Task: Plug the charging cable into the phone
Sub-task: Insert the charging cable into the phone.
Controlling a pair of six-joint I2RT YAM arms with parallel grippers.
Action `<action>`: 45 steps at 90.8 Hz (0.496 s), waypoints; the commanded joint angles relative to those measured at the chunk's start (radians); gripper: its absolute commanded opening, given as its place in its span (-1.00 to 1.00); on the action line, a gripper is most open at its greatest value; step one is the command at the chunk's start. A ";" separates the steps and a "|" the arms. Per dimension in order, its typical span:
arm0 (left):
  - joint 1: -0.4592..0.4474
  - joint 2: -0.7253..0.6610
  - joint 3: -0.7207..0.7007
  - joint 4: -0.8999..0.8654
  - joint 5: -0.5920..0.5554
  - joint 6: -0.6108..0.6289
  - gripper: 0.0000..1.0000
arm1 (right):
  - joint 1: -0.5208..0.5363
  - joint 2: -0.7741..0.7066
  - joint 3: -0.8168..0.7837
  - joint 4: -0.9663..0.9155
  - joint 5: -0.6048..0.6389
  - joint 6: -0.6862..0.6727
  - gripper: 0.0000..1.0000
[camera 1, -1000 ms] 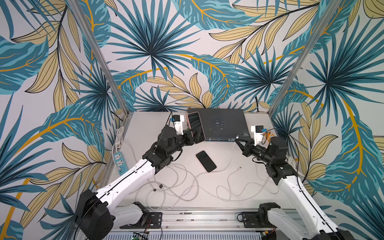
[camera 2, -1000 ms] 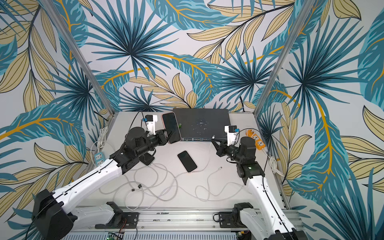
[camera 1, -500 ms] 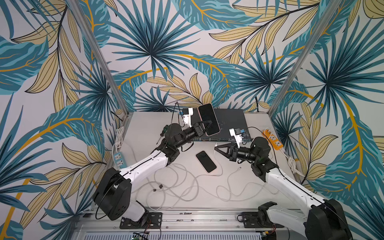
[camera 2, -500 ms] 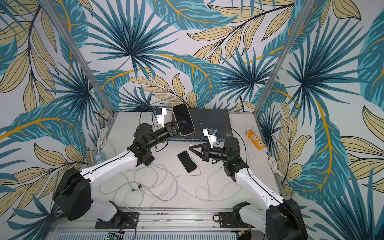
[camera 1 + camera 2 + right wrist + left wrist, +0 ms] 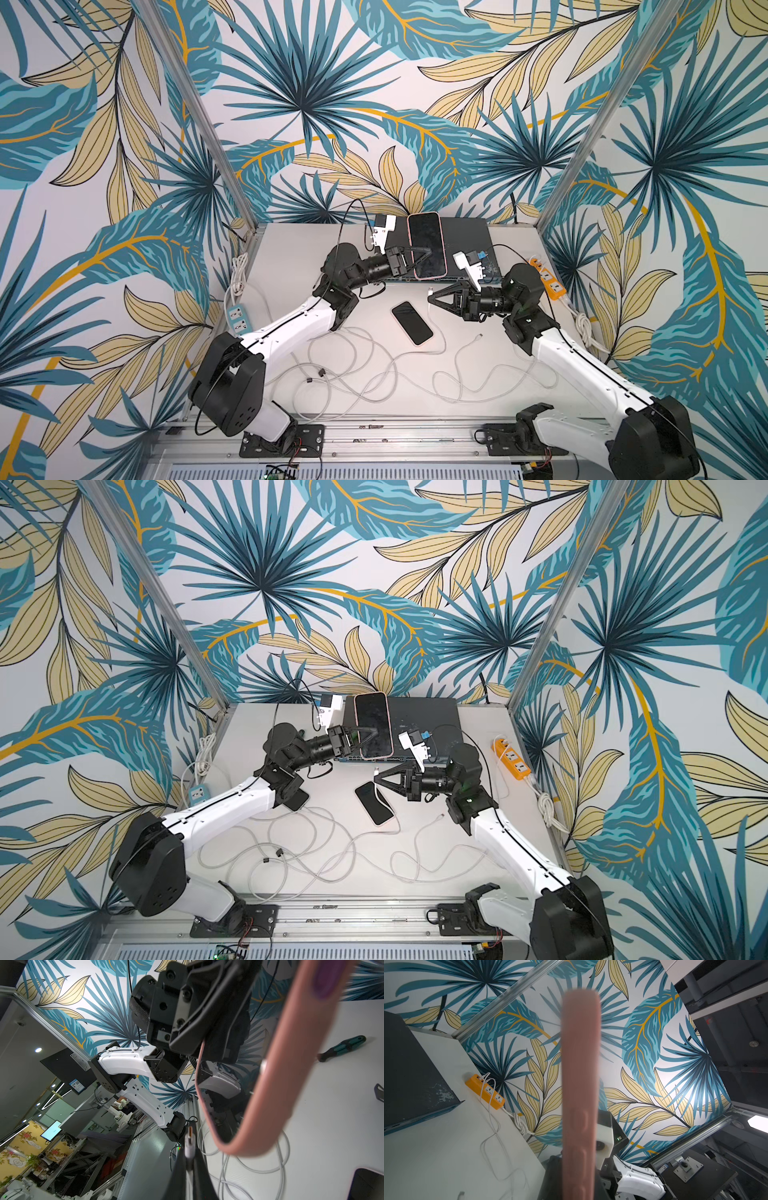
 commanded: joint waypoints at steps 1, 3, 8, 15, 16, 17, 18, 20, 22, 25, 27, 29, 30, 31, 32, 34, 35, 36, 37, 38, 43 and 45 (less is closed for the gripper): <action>0.005 -0.049 0.033 0.026 0.073 0.005 -1.00 | 0.004 -0.012 0.019 -0.022 -0.045 -0.017 -1.00; 0.004 -0.054 0.032 0.009 0.074 0.017 -1.00 | 0.005 -0.014 0.019 -0.019 -0.045 -0.015 -1.00; 0.005 -0.062 0.037 -0.023 0.082 0.039 -1.00 | 0.004 -0.021 0.021 -0.014 -0.050 -0.009 -1.00; 0.005 -0.061 0.040 -0.030 0.090 0.042 -1.00 | 0.004 -0.035 0.026 -0.023 -0.049 -0.010 -1.00; 0.005 -0.061 0.040 -0.028 0.092 0.040 -1.00 | 0.004 -0.036 0.027 -0.023 -0.050 -0.010 -1.00; 0.005 -0.060 0.040 -0.026 0.094 0.038 -1.00 | 0.004 -0.036 0.026 -0.022 -0.051 -0.009 -1.00; 0.005 -0.057 0.040 -0.024 0.095 0.036 -1.00 | 0.004 -0.037 0.027 -0.020 -0.051 -0.007 -1.00; 0.005 -0.054 0.040 -0.017 0.097 0.030 -1.00 | 0.004 -0.038 0.027 -0.016 -0.051 -0.003 -1.00; 0.005 -0.052 0.039 -0.011 0.098 0.025 -1.00 | 0.004 -0.037 0.029 -0.014 -0.050 0.001 -1.00; 0.005 -0.048 0.039 0.001 0.102 0.017 -1.00 | 0.005 -0.035 0.032 -0.016 -0.050 0.001 -1.00; 0.005 -0.046 0.037 0.012 0.103 0.011 -1.00 | 0.005 -0.033 0.034 -0.018 -0.051 0.001 -1.00; 0.004 -0.046 0.035 0.022 0.104 0.006 -1.00 | 0.005 -0.032 0.035 -0.018 -0.053 0.001 -1.00; 0.004 -0.046 0.034 0.025 0.104 0.003 -1.00 | 0.004 -0.030 0.036 -0.018 -0.053 0.001 -1.00; 0.004 -0.045 0.033 0.026 0.105 0.002 -1.00 | 0.004 -0.030 0.036 -0.018 -0.053 0.000 -1.00; 0.004 -0.046 0.032 0.028 0.105 0.002 -1.00 | 0.004 -0.029 0.036 -0.018 -0.053 0.000 -1.00; 0.004 -0.047 0.032 0.027 0.105 0.003 -1.00 | 0.004 -0.028 0.037 -0.020 -0.051 -0.003 -1.00; 0.004 -0.047 0.032 0.023 0.105 0.005 -1.00 | 0.004 -0.028 0.038 -0.021 -0.051 -0.004 -1.00; 0.004 -0.048 0.032 0.021 0.105 0.007 -1.00 | 0.004 -0.029 0.038 -0.022 -0.050 -0.006 -1.00; 0.004 -0.049 0.032 0.019 0.105 0.009 -1.00 | 0.004 -0.029 0.038 -0.022 -0.049 -0.007 -1.00; 0.003 -0.051 0.031 0.018 0.105 0.010 -1.00 | 0.004 -0.028 0.038 -0.022 -0.049 -0.008 -1.00; 0.002 -0.055 0.023 0.024 0.107 0.007 -1.00 | 0.005 -0.025 0.039 -0.027 -0.045 -0.010 -1.00; 0.002 -0.057 0.020 0.028 0.107 0.005 -1.00 | 0.004 -0.023 0.039 -0.026 -0.044 -0.011 -1.00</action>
